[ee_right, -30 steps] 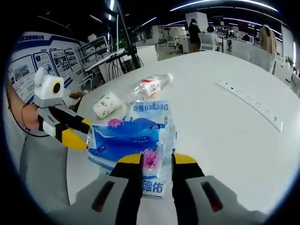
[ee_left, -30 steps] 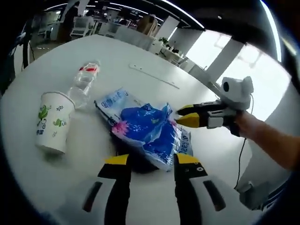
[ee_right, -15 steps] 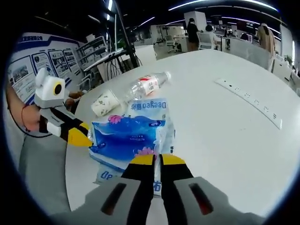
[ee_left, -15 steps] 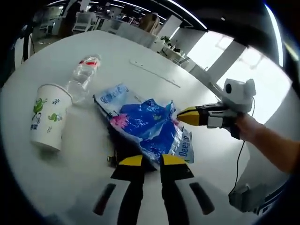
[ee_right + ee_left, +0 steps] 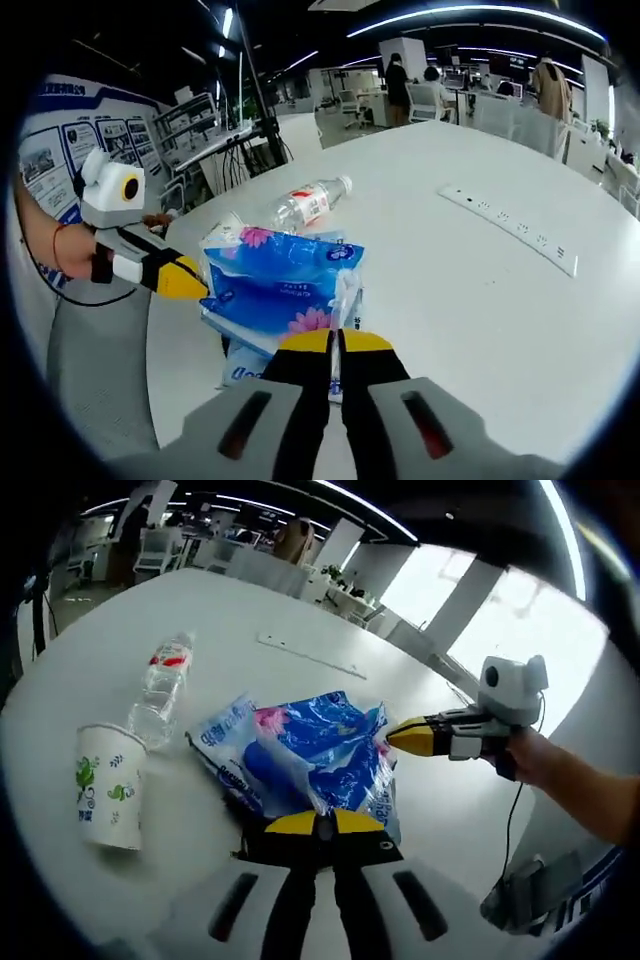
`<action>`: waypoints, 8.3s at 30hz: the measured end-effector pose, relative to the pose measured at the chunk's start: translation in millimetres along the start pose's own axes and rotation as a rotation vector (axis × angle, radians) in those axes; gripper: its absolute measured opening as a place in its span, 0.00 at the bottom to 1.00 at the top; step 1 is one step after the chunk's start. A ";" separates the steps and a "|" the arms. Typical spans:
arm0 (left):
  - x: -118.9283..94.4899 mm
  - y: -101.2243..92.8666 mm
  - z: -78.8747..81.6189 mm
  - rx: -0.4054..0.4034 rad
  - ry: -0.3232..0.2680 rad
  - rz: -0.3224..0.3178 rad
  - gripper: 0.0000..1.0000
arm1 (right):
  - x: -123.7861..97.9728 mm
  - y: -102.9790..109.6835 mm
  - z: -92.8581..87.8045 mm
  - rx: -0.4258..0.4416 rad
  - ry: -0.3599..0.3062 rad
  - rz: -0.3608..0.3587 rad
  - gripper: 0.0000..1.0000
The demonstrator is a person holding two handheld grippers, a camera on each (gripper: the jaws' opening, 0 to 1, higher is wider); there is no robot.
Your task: Arrange the tabletop items into an orderly group along one side of the table until the central work area is clear of visible clutter.
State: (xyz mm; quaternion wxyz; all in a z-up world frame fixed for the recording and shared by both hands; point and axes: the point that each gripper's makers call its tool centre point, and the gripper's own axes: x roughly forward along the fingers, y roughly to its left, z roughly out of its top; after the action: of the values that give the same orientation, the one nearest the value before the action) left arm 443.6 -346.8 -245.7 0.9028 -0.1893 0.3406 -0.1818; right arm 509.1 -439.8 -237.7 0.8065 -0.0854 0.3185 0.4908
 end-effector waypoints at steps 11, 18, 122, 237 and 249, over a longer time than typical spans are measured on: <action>21.4 -49.9 52.3 0.195 0.003 -0.163 0.00 | -58.6 -33.8 16.2 0.077 -0.122 -0.174 0.00; 42.6 -84.3 70.2 0.267 0.018 -0.267 0.00 | -98.4 -56.2 12.6 0.125 -0.171 -0.273 0.00; 266.5 -155.6 3.7 0.126 0.437 -0.318 0.04 | -135.6 -226.2 -144.6 0.492 0.039 -0.552 0.05; 9.0 41.4 116.7 0.377 0.107 -0.128 0.52 | -75.7 46.2 -22.0 0.503 -0.157 -0.416 0.45; 20.7 55.9 113.6 0.401 0.146 -0.117 0.51 | -49.8 61.2 -34.3 0.542 -0.124 -0.395 0.44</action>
State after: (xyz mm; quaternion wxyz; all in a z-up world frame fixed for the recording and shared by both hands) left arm 546.9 -283.3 -203.9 0.8833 -0.0119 0.3505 -0.3111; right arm 426.9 -461.1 -224.1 0.8972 0.1023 0.3649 0.2268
